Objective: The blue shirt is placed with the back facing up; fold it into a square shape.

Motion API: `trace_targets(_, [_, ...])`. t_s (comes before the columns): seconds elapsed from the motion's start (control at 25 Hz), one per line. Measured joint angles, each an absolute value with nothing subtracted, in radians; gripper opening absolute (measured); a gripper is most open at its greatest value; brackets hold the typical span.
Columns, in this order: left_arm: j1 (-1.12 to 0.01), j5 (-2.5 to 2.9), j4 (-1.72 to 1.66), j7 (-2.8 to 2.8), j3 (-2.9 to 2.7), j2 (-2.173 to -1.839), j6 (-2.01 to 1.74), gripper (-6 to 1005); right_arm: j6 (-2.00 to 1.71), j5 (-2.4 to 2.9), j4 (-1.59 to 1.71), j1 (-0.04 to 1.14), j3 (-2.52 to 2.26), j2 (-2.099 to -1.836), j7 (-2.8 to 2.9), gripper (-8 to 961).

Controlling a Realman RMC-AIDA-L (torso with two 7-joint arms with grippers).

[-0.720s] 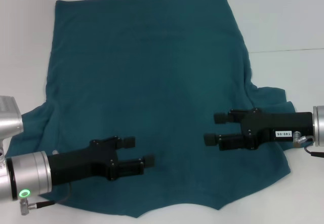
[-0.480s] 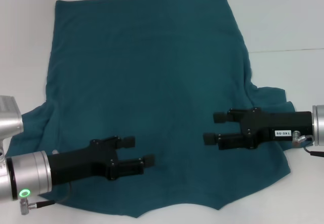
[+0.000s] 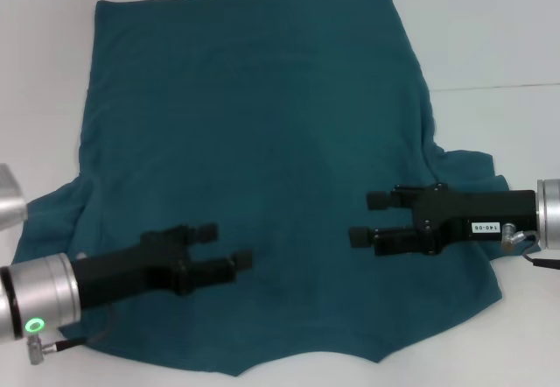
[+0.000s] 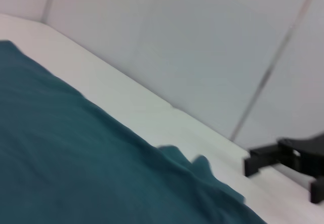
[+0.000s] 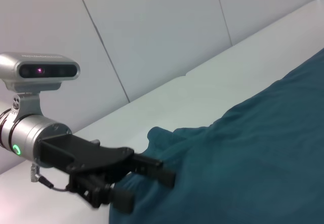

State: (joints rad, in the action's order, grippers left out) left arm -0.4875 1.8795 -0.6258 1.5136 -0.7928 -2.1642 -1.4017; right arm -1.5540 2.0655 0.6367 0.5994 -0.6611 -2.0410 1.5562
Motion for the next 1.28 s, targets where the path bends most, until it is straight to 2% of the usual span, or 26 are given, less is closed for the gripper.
trace_targets(0.44, [-0.445,1.879,-0.589,1.527,-0.492,-2.163,-1.349,890,-1.557,2.014,0.634,0.587,-0.652,-2.046,1.563,906])
trace_targets(0.84, [-0.38,1.88,-0.616,1.528,-0.403,-2.159,-1.298,889,-1.541,2.013,0.62,0.594,-0.647,-2.057,1.573,903])
trace_targets(1.28, [-0.37,1.887,-0.627,1.518,-0.374,-2.155,-1.192,889,-1.54,2.014,0.616,0.595,-0.647,-2.057,1.574,900])
